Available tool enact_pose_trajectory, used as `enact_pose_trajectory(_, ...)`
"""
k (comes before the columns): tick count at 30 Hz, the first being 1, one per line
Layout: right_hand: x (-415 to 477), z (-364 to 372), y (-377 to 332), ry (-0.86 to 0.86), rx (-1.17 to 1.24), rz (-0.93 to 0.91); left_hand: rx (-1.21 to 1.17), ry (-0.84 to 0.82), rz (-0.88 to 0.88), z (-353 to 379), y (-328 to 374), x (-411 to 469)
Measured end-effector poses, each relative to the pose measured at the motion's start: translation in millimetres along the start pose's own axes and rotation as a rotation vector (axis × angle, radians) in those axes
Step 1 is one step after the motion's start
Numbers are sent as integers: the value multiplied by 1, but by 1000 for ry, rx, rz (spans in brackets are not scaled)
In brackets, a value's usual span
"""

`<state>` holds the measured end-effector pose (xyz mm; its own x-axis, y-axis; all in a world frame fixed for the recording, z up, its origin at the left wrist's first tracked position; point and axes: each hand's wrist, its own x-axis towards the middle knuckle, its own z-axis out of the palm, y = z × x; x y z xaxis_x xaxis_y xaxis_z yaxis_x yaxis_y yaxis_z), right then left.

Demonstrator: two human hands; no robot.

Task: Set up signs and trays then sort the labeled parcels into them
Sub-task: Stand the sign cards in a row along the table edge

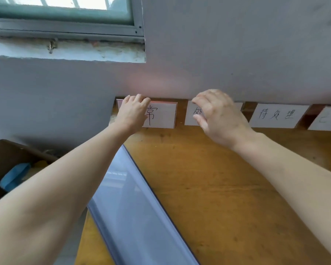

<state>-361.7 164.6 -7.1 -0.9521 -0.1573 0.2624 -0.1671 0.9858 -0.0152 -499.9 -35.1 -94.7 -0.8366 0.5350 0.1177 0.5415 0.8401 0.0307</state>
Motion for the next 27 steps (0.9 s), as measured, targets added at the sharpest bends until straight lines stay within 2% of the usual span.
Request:
enact_pose_trajectory(8,4,22,19,-52,9,76,24,22,-67,32,-17,33)
enact_pose_trajectory(19,11,24,16,-53,51,76,0,6,-130,32,-18,49)
enact_pose_trajectory(23,10,16,12,-5,64,61,-34,92,-120,13,-4,40)
enact_pose_trajectory(27,5,-4,4,97,75,48,-152,271,-13,-30,27,15)
